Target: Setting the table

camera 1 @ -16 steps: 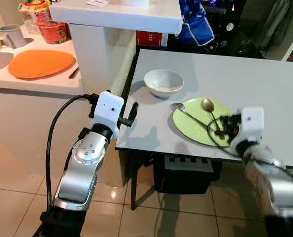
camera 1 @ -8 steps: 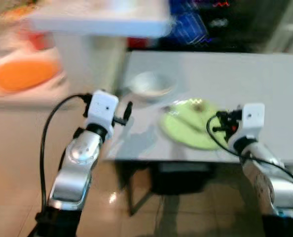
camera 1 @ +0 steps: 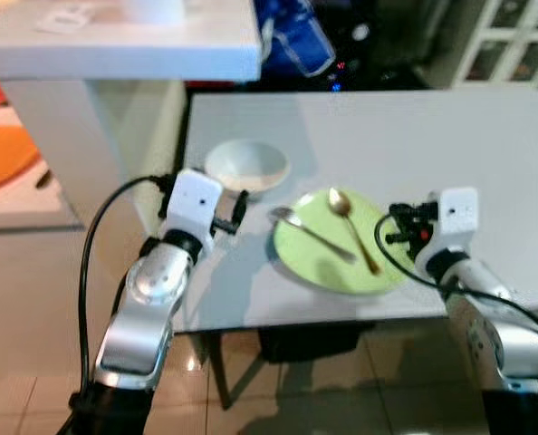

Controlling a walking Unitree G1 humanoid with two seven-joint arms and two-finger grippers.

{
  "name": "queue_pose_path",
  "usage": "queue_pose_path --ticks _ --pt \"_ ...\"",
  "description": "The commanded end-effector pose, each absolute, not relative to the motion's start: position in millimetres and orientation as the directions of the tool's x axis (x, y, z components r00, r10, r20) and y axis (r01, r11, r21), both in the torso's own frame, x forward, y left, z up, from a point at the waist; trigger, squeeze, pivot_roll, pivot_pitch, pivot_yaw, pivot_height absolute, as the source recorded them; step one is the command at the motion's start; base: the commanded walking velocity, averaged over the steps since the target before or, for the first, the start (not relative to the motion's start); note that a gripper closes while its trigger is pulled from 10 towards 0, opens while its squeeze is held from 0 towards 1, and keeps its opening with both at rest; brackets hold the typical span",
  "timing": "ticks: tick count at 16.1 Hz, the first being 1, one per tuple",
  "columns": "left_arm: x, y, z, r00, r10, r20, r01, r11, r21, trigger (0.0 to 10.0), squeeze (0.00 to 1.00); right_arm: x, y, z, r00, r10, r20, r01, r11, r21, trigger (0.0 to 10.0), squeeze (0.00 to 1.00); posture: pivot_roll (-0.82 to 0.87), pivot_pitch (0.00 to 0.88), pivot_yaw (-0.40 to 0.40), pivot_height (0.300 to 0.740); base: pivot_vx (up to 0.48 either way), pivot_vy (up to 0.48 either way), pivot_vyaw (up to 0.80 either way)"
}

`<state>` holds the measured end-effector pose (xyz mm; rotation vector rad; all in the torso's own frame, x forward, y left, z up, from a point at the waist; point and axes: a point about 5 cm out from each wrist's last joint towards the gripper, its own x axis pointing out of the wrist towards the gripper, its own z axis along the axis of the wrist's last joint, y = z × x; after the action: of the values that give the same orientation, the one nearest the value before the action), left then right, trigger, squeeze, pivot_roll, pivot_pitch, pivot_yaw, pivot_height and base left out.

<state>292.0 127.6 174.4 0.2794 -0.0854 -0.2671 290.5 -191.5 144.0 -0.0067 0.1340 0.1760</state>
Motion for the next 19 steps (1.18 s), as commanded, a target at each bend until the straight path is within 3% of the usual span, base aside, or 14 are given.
queue_pose_path --ticks 1,6,9,10,13,15,19 --pt "292 130 173 0.965 -0.258 0.035 0.236 0.924 0.299 10.0 0.0 291 -192 145 0.974 0.184 -0.133 -0.184 0.983 0.015 10.0 0.0 0.0 0.0 -0.031 0.74 0.0 0.0 0.0" --pt "294 140 166 0.984 -0.175 -0.022 0.173 0.932 0.319 10.0 0.0 296 -181 143 0.958 0.237 -0.161 -0.24 0.971 0.003 10.0 0.0 0.01 0.0 -0.045 0.74 0.0 0.0 0.0" --pt "299 150 158 0.989 -0.14 -0.043 0.146 0.933 0.329 10.0 0.0 298 -178 140 0.944 0.263 -0.2 -0.279 0.959 -0.053 10.0 0.0 -0.02 0.0 0.004 0.74 0.0 0.0 0.0" --pt "300 156 161 0.992 -0.123 -0.037 0.128 0.936 0.327 10.0 0.0 300 -172 139 0.92 0.332 -0.208 -0.346 0.938 -0.034 10.0 0.0 -0.01 0.0 0.016 0.74 0.0 0.0 0.0" --pt "294 175 160 0.994 -0.105 -0.042 0.113 0.929 0.352 10.0 0.0 308 -155 129 0.889 0.377 -0.26 -0.408 0.91 -0.074 10.0 0.0 0.04 0.0 -0.038 0.74 0.0 0.0 0.0" --pt "292 167 160 0.979 -0.196 -0.053 0.202 0.907 0.369 10.0 0.0 326 -167 133 0.911 0.34 -0.232 -0.353 0.936 -0.014 10.0 0.0 0.03 0.0 -0.043 0.74 0.0 0.0 0.0" --pt "292 142 156 0.935 -0.349 -0.067 0.343 0.835 0.43 10.0 0.0 318 -202 128 0.932 0.294 -0.213 -0.289 0.956 0.054 10.0 0.01 0.02 0.0 -0.024 0.74 0.0 0.0 0.0"
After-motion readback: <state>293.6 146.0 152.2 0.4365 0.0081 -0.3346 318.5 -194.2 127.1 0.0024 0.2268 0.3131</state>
